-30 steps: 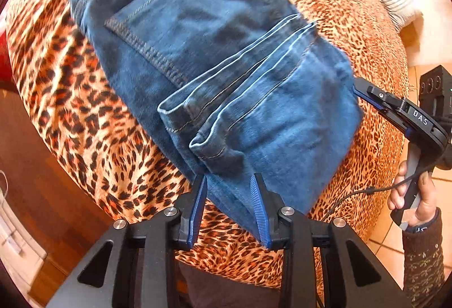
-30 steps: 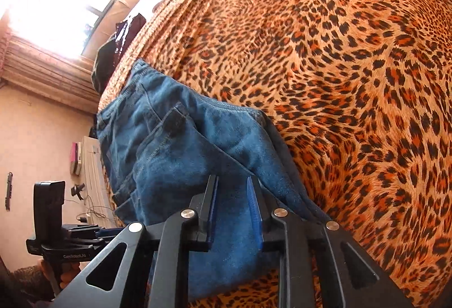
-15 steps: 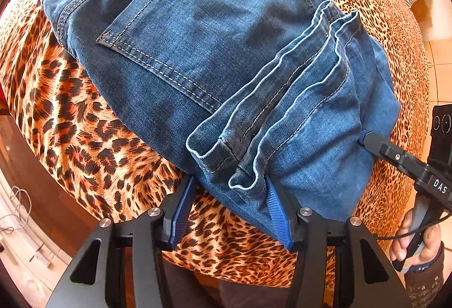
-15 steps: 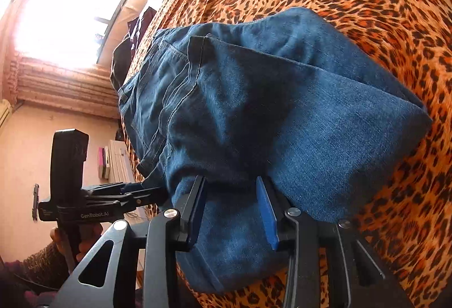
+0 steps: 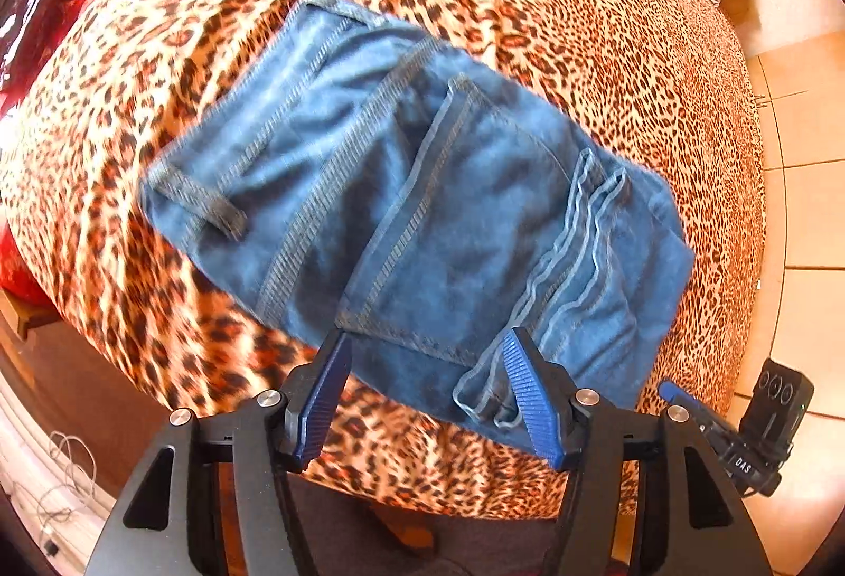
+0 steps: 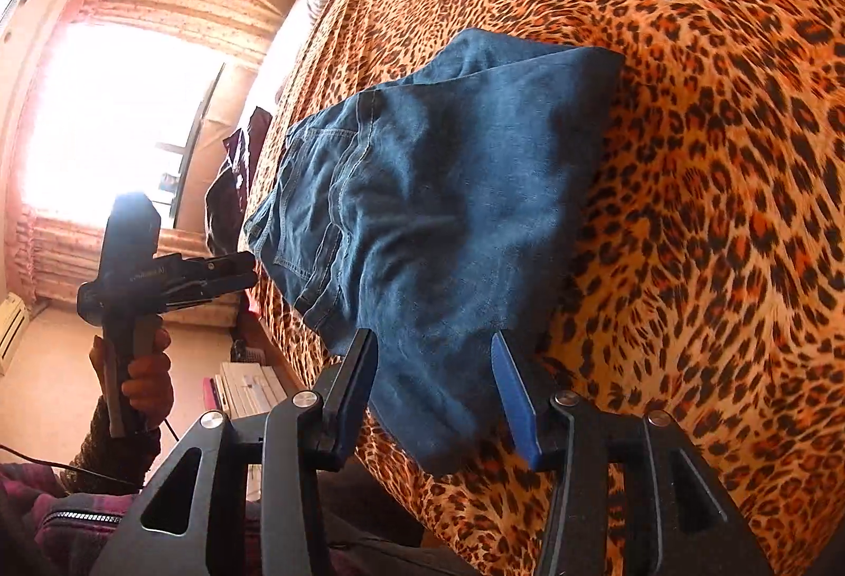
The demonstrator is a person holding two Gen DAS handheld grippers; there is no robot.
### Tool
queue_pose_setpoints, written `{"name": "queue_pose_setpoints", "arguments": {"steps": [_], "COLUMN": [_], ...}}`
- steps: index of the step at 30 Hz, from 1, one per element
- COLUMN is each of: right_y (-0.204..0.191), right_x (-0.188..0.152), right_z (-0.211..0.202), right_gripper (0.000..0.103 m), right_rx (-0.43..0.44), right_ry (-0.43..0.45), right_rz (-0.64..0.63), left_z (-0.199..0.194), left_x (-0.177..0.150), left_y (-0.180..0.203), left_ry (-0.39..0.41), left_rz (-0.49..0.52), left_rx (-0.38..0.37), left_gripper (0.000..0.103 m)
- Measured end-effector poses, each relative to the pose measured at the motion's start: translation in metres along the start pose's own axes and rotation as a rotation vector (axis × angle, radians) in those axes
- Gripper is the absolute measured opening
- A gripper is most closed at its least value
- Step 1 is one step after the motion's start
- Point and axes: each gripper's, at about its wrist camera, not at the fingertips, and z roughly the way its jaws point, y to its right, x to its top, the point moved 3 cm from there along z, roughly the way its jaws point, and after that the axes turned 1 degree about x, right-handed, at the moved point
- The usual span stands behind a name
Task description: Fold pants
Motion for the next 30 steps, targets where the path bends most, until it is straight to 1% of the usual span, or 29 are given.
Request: {"name": "queue_pose_setpoints", "arguments": {"steps": [1, 3, 4, 5, 6, 7, 8, 10, 11, 13, 14, 16, 19, 20, 21, 22, 23, 24, 26, 27, 29, 30], "right_y": [-0.002, -0.017, -0.027, -0.037, -0.048, -0.059, -0.069, -0.091, -0.101, -0.118, -0.125, -0.137, -0.150, -0.151, -0.151, -0.151, -0.151, -0.150, -0.153, -0.156, -0.162, -0.164], "right_x": [-0.002, -0.003, -0.003, -0.003, -0.004, -0.005, -0.007, -0.013, -0.015, -0.019, -0.022, -0.028, -0.037, -0.039, -0.042, -0.050, -0.054, -0.059, -0.069, -0.075, -0.086, -0.093], "right_z": [-0.001, 0.003, 0.008, 0.012, 0.019, 0.027, 0.035, 0.055, 0.067, 0.089, 0.099, 0.116, 0.132, 0.137, 0.142, 0.145, 0.151, 0.155, 0.165, 0.170, 0.180, 0.186], "right_gripper": [0.048, 0.048, 0.050, 0.052, 0.054, 0.054, 0.054, 0.054, 0.054, 0.055, 0.055, 0.055, 0.055, 0.056, 0.060, 0.062, 0.062, 0.062, 0.062, 0.062, 0.063, 0.066], "right_rx": [-0.007, -0.038, -0.056, -0.073, -0.087, -0.094, -0.079, 0.002, 0.014, 0.031, 0.042, 0.050, 0.068, 0.084, 0.107, 0.126, 0.140, 0.153, 0.195, 0.224, 0.243, 0.253], "right_ry": [0.032, 0.100, 0.132, 0.162, 0.187, 0.209, 0.228, 0.264, 0.274, 0.287, 0.289, 0.281, 0.271, 0.269, 0.270, 0.270, 0.265, 0.264, 0.299, 0.321, 0.381, 0.415], "right_rz": [0.016, 0.034, 0.041, 0.051, 0.067, 0.102, 0.151, 0.240, 0.279, 0.347, 0.378, 0.418, 0.444, 0.454, 0.469, 0.489, 0.513, 0.542, 0.603, 0.623, 0.678, 0.716], "left_z": [-0.006, -0.020, -0.026, -0.031, -0.033, -0.033, -0.031, -0.018, -0.011, 0.004, 0.010, 0.020, 0.029, 0.032, 0.035, 0.035, 0.036, 0.039, 0.050, 0.057, 0.071, 0.076], "left_x": [0.014, 0.048, 0.066, 0.085, 0.103, 0.116, 0.130, 0.154, 0.164, 0.179, 0.185, 0.195, 0.207, 0.211, 0.215, 0.215, 0.216, 0.217, 0.217, 0.216, 0.211, 0.210], "left_y": [-0.009, -0.029, -0.038, -0.049, -0.058, -0.066, -0.072, -0.073, -0.070, -0.063, -0.058, -0.048, -0.033, -0.028, -0.025, -0.019, -0.012, -0.005, 0.007, 0.016, 0.029, 0.033], "left_ry": [0.006, 0.016, 0.012, 0.007, -0.006, -0.031, -0.065, -0.146, -0.181, -0.241, -0.273, -0.312, -0.357, -0.375, -0.388, -0.402, -0.417, -0.437, -0.478, -0.505, -0.560, -0.582], "left_rz": [0.019, 0.060, 0.085, 0.111, 0.139, 0.163, 0.185, 0.256, 0.307, 0.408, 0.453, 0.515, 0.548, 0.554, 0.560, 0.574, 0.598, 0.631, 0.711, 0.772, 0.908, 0.969], "left_rx": [0.004, 0.000, -0.014, -0.028, -0.035, -0.042, -0.058, -0.085, -0.080, -0.048, -0.034, -0.016, -0.035, -0.042, -0.046, -0.053, -0.063, -0.065, -0.032, -0.013, 0.028, 0.058], "left_gripper": [0.061, 0.068, 0.075, 0.077, 0.078, 0.078, 0.078, 0.079, 0.079, 0.079, 0.079, 0.079, 0.079, 0.079, 0.080, 0.081, 0.083, 0.084, 0.084, 0.084, 0.084, 0.084]}}
